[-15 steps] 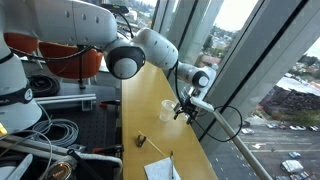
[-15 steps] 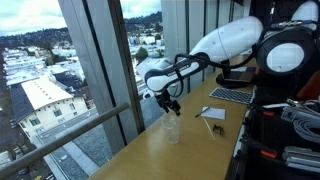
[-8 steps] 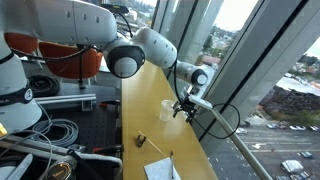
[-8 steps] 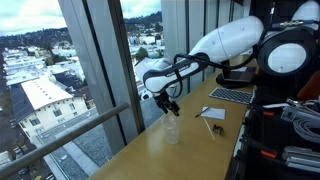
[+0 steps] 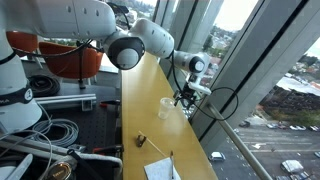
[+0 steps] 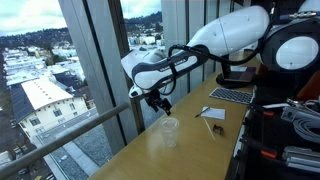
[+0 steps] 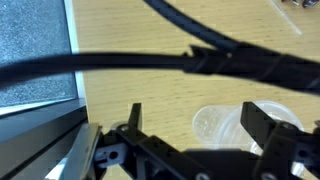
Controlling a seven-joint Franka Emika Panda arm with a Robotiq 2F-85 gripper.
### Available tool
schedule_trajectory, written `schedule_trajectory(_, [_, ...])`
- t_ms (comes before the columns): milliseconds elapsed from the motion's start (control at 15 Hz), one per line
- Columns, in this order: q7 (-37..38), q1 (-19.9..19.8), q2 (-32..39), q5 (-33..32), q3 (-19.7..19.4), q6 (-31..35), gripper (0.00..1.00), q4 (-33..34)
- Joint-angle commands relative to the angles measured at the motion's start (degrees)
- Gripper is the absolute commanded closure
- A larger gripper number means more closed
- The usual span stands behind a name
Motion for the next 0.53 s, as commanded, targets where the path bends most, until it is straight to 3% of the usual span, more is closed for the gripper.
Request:
schedule_trajectory(0, [-1.6,2.9,-4.3,-2.0,-1.8,-2.2,0.0,-1.4])
schedule_trajectory(200, [-3.0,4.3,-4.7,-2.1,-1.5,-1.3,0.0,-1.4])
schedule_trajectory(467, [-9.6,4.7,0.5,-1.9,-0.5,4.2,0.0,2.7])
